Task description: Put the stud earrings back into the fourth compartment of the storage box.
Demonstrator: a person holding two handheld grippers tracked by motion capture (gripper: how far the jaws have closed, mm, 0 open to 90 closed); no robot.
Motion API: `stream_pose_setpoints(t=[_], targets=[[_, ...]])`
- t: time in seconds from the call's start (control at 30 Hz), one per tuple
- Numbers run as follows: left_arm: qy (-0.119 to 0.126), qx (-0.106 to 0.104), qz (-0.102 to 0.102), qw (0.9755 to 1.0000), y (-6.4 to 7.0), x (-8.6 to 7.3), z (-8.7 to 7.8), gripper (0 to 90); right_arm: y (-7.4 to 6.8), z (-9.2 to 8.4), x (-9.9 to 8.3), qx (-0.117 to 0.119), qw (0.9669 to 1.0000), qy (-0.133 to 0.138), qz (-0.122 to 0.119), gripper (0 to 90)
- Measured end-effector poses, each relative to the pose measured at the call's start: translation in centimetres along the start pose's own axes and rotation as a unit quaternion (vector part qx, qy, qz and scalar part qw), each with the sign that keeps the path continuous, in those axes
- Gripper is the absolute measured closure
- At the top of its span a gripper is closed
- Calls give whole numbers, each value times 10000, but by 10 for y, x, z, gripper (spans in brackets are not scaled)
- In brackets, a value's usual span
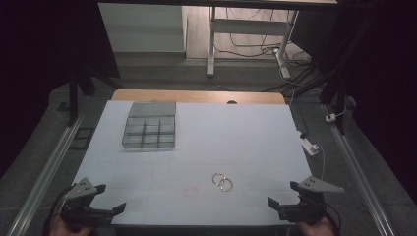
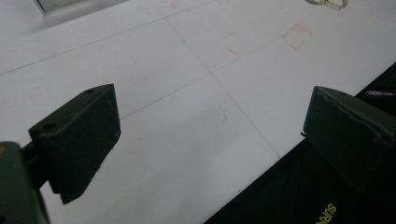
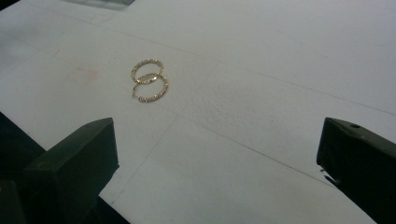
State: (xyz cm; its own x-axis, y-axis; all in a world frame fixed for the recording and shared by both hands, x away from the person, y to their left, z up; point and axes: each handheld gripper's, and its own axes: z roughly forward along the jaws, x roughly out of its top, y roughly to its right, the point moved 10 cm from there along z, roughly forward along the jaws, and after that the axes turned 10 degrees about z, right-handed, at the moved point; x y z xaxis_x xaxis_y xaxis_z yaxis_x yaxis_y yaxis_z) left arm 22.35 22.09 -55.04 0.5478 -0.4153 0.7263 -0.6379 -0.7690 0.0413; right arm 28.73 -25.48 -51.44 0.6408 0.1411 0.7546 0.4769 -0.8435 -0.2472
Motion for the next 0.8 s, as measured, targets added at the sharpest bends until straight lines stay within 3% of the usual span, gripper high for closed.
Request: stream_pose_setpoints(t=[0.2,0.63,0.7,0.8], targets=[[26,-38,-44,10000,-1,0,0,39,-2,1,-2,-47,9999,-85,-96,0],[60,-108,-140,9998,-2,1,0,23,-5,0,-3,86,9999,-97,-68,0],[34,-96,-144,9998,-2,1,1,22,-9,0,-4,261,9995,-147,65,0],[-47,-97,-150,9998,-3,0,2,28,-11,2,-5,235,9995,-227,-45,0]])
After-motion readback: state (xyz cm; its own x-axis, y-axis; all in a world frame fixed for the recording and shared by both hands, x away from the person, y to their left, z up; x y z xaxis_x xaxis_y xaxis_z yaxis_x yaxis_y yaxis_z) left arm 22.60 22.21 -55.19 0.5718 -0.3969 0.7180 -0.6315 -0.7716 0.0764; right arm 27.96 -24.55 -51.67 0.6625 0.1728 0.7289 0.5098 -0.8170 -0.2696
